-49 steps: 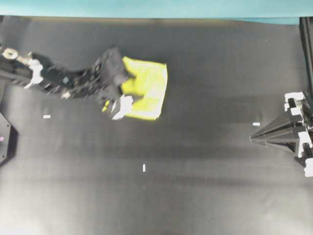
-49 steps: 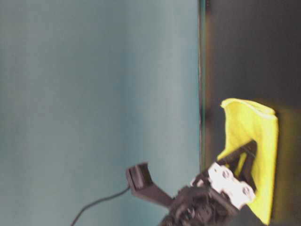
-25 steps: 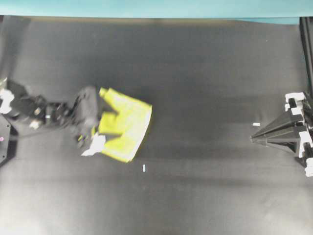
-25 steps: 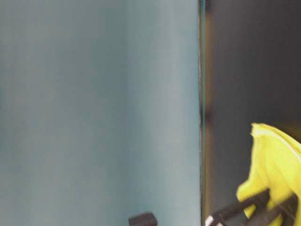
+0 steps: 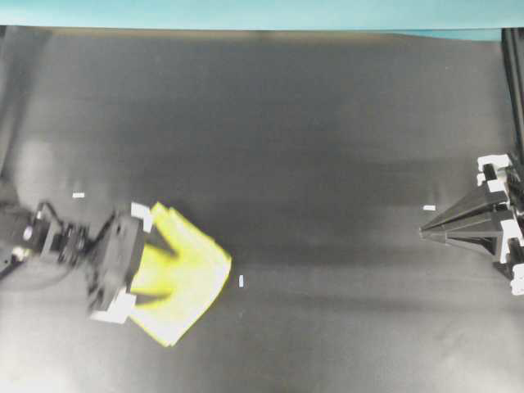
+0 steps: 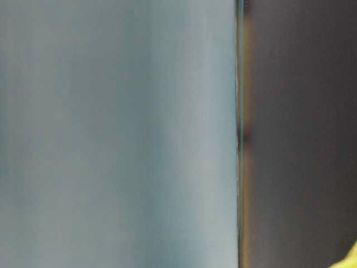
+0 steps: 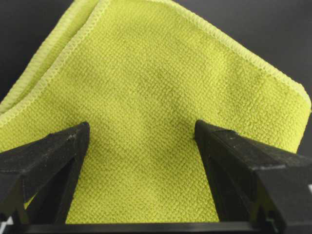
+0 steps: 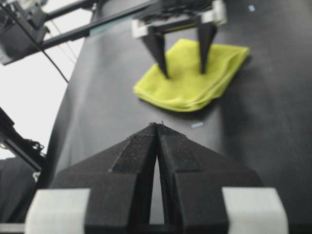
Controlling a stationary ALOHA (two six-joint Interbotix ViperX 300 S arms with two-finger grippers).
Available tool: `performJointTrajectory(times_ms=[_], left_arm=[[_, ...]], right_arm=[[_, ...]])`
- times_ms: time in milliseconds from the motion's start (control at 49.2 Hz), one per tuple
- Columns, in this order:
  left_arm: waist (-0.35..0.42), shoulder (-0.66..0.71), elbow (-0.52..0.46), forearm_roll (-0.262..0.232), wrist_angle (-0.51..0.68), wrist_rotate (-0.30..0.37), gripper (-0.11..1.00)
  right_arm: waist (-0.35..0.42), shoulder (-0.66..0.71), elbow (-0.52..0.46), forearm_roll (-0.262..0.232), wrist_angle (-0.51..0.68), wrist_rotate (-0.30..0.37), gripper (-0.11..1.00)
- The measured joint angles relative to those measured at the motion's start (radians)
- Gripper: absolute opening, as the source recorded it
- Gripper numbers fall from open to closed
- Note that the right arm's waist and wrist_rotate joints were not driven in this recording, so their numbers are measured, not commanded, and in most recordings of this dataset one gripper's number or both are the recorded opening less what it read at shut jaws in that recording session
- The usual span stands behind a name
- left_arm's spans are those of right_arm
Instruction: Push a yellow cloth with the left arm to wipe the desk.
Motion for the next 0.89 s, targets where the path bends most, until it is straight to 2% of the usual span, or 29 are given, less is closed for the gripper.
performJointTrajectory(times_ms=[224,345,630,894], left_arm=[[-0.143,0.003,-0.011,0.0,0.035,0.0,0.83],[-0.189,0.005,-0.012,0.0,0.051,0.0,0.83],[-0.19,-0.012,-0.032,0.0,0.055,0.005,0.83],[-0.19,-0.161,-0.066,0.0,0.117,0.04,0.83]], right_arm=[[-0.002,0.0,0.0,0.0,0.0,0.002,0.0],[0.0,-0.002,0.0,0.0,-0.003,0.002,0.0],[0.0,-0.006,0.0,0.0,0.0,0.0,0.0],[0.0,-0.009,0.0,0.0,0.0,0.002,0.0]])
